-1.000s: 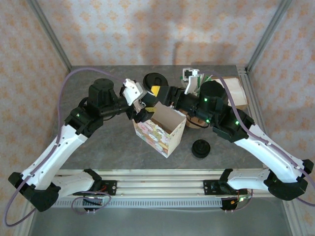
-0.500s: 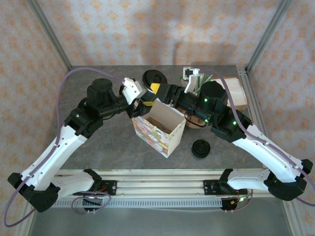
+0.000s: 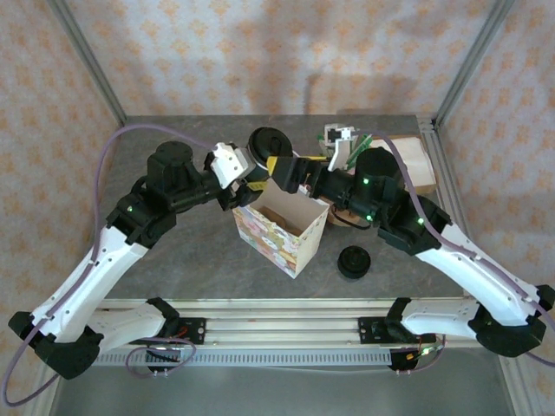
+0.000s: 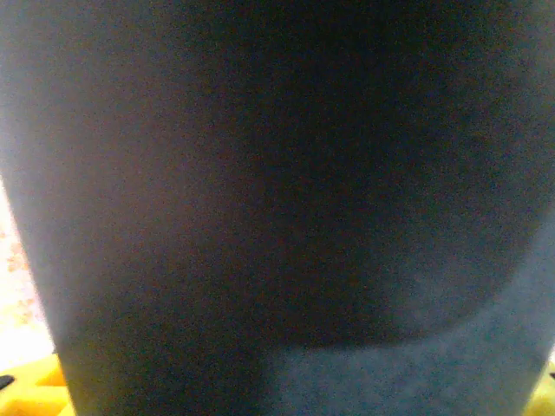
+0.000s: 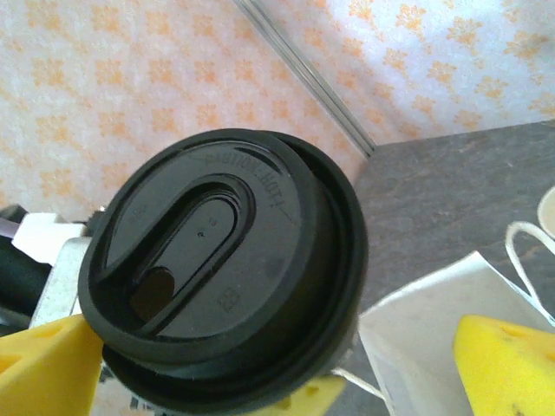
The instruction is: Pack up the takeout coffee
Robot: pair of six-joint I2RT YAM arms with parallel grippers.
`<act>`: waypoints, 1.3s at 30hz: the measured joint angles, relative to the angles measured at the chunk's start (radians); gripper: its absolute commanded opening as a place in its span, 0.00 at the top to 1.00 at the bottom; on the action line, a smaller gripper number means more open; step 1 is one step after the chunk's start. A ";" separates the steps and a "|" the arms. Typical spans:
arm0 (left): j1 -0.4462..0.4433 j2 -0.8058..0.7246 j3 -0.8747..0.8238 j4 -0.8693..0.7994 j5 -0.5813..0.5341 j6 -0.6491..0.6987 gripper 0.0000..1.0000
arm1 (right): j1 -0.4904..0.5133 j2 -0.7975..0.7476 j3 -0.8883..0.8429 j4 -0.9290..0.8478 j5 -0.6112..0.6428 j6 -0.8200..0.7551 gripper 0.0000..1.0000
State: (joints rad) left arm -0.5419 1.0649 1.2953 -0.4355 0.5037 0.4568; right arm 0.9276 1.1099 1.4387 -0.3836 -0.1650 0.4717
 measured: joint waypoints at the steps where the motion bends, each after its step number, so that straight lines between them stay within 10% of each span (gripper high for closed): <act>1: 0.000 -0.008 -0.004 -0.003 -0.008 0.018 0.59 | 0.002 -0.006 0.019 -0.047 0.010 -0.026 0.03; 13: 0.000 -0.050 0.026 -0.082 -0.068 0.280 0.62 | -0.001 0.055 0.330 -0.485 -0.018 -0.204 0.33; 39: -0.021 0.000 0.065 -0.168 -0.173 0.488 0.63 | -0.006 0.143 0.367 -0.436 -0.110 -0.097 0.21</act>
State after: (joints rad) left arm -0.5632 1.0653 1.3605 -0.6033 0.3309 0.9447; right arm 0.9218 1.2526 1.8057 -0.8196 -0.2749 0.3744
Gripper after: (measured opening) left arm 0.629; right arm 0.786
